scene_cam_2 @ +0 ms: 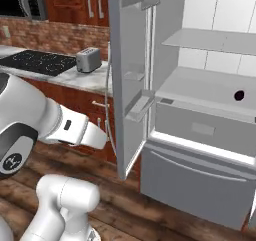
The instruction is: Retrieve the bottle and the shaker from the cabinet and place them next to the mixing bowl on the counter. Then add garlic from the fridge to the mixing bowl.
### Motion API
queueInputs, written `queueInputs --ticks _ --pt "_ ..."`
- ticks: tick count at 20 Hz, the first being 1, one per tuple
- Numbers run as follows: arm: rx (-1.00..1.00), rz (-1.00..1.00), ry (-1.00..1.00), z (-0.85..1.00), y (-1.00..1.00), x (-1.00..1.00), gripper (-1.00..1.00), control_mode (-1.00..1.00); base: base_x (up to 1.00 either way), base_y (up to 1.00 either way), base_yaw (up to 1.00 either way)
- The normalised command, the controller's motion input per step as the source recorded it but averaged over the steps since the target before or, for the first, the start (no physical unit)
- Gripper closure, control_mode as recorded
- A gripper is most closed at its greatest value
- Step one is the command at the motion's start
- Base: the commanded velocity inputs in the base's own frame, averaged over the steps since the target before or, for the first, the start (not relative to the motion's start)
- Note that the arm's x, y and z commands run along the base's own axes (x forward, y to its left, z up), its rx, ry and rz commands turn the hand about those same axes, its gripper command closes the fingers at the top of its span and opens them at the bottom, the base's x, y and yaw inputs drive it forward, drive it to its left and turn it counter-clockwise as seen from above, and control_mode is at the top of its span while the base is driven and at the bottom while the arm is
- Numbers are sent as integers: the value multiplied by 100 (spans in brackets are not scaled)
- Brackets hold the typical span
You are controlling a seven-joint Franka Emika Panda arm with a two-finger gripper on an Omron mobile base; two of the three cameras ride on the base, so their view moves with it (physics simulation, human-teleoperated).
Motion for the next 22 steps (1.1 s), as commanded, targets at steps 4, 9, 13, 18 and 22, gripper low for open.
queueInputs --ticks 4,9,13,18,22 --pt "0 0 0 0 0 0 100 100 11 90 40" --pt "0 0 0 0 0 0 100 100 2 88 48" --pt "0 0 0 0 0 0 100 100 73 99 48" --pt "0 0 0 0 0 0 100 100 100 91 38" --pt "0 0 0 0 0 0 100 100 100 95 25"
